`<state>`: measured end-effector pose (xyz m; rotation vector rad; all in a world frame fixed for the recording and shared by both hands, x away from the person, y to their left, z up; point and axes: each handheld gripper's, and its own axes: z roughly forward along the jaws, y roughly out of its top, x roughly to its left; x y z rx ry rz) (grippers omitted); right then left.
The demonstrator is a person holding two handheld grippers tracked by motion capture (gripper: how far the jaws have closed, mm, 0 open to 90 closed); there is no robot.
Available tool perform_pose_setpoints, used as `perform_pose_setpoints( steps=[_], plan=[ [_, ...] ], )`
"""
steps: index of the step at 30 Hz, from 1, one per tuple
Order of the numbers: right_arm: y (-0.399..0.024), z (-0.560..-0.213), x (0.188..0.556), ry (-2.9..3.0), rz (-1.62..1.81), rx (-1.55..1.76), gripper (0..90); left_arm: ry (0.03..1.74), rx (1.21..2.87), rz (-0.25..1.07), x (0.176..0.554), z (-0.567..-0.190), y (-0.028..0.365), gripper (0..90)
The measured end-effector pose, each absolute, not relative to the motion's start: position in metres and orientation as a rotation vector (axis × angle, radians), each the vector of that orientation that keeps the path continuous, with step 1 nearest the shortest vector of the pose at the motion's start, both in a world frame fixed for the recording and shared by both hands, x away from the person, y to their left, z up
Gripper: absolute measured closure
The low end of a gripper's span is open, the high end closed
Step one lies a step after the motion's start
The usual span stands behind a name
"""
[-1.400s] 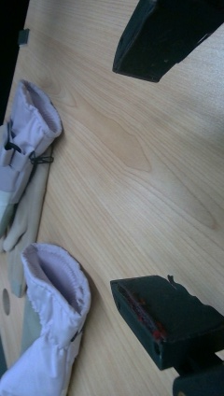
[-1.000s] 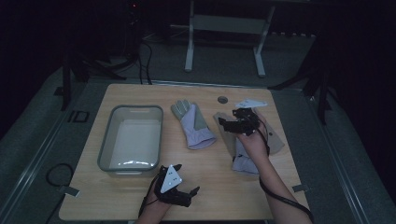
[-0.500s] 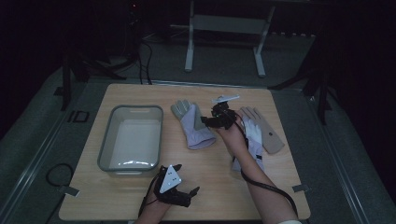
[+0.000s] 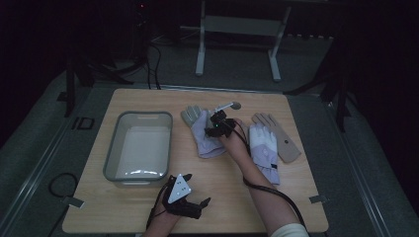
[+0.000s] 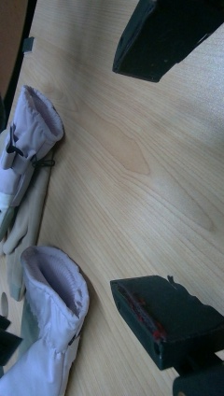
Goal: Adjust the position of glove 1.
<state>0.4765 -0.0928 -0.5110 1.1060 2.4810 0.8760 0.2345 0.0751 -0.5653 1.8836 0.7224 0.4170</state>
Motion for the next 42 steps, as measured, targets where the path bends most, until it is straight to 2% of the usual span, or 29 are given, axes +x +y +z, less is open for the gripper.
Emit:
perform_pose_setpoints(
  steps=[7, 10, 14, 17, 20, 31, 36, 42],
  plan=[
    [-0.089, -0.533, 0.486, 2.528, 0.818, 1.121, 53.8, 0.726, 1.879, 0.412, 0.235, -0.565, 0.076, 0.4],
    [-0.090, -0.537, 0.487, 2.533, 0.828, 1.137, 56.6, 0.730, 1.884, 0.411, 0.235, -0.565, 0.075, 0.5],
    [-0.089, -0.539, 0.487, 2.534, 0.822, 1.130, 67.6, 0.738, 1.884, 0.410, 0.236, -0.565, 0.075, 0.4],
    [-0.088, -0.539, 0.485, 2.526, 0.821, 1.137, 81.5, 0.738, 1.881, 0.410, 0.236, -0.565, 0.075, 0.4],
    [-0.088, -0.538, 0.481, 2.476, 0.862, 1.203, 86.9, 0.740, 1.886, 0.407, 0.236, -0.565, 0.075, 0.4],
    [-0.116, -0.502, 0.446, 2.280, 1.099, 1.379, 88.8, 0.752, 1.882, 0.428, 0.236, -0.565, 0.075, 0.4],
    [-0.134, -0.487, 0.410, 2.200, 1.191, 1.458, 88.7, 0.751, 1.883, 0.433, 0.235, -0.565, 0.075, 0.4],
    [-0.151, -0.491, 0.366, 2.136, 1.171, 1.508, 88.7, 0.741, 1.886, 0.435, 0.235, -0.565, 0.074, 0.4]
  ],
)
